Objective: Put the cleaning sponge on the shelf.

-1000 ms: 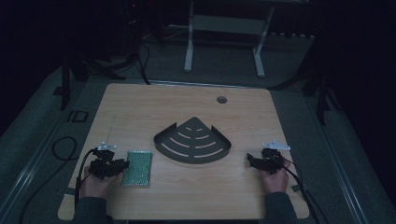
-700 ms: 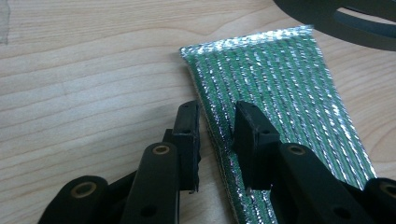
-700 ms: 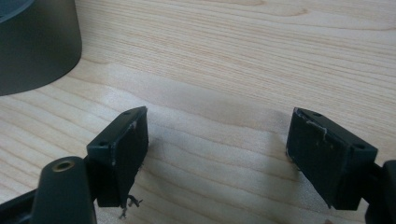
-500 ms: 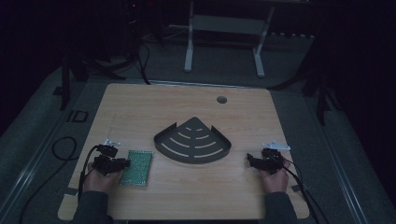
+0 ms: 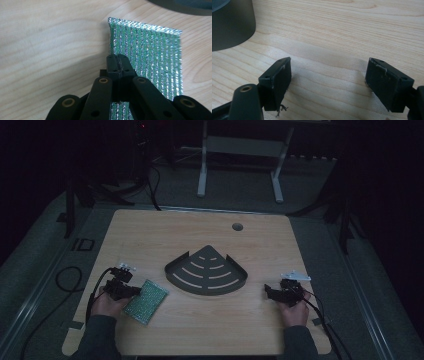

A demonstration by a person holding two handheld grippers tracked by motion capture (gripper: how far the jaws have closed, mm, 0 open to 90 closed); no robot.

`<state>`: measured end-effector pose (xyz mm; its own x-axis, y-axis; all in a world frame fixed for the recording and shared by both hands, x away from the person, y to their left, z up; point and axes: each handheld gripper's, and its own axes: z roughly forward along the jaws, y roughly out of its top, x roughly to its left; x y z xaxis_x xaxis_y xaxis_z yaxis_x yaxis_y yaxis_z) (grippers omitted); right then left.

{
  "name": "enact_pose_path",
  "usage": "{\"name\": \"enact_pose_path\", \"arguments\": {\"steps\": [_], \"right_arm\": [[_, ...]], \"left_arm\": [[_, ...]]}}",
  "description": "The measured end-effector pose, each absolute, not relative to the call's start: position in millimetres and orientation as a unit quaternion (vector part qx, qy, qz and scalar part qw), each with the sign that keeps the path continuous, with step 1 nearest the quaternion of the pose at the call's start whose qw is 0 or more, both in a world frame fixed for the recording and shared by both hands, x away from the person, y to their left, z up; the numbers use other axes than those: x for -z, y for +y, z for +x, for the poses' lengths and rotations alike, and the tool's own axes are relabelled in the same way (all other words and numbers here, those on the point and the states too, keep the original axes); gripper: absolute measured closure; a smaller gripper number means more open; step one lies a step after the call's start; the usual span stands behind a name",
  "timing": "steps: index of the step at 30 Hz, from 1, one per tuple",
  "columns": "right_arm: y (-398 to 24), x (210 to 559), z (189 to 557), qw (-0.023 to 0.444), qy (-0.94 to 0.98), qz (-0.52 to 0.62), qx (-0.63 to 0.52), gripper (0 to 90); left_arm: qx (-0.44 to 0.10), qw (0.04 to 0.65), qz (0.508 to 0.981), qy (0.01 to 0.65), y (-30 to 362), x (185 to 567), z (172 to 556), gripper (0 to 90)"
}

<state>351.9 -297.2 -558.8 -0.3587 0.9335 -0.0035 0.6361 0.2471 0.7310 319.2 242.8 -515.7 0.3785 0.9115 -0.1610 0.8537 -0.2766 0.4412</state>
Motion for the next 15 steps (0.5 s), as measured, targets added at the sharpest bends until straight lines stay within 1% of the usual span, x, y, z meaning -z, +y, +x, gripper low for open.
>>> {"name": "enact_pose_path", "arguments": {"steps": [7, 15], "right_arm": [[-297, 559, 352, 0.227, 0.756, 0.519, -0.328, 20.4], [-297, 559, 352, 0.227, 0.756, 0.519, -0.328, 20.4]], "left_arm": [[-0.067, 0.235, 0.819, 0.519, 236, 492, 324, 90.0], [-0.071, 0.244, 0.825, 0.505, 236, 476, 328, 90.0]]}}
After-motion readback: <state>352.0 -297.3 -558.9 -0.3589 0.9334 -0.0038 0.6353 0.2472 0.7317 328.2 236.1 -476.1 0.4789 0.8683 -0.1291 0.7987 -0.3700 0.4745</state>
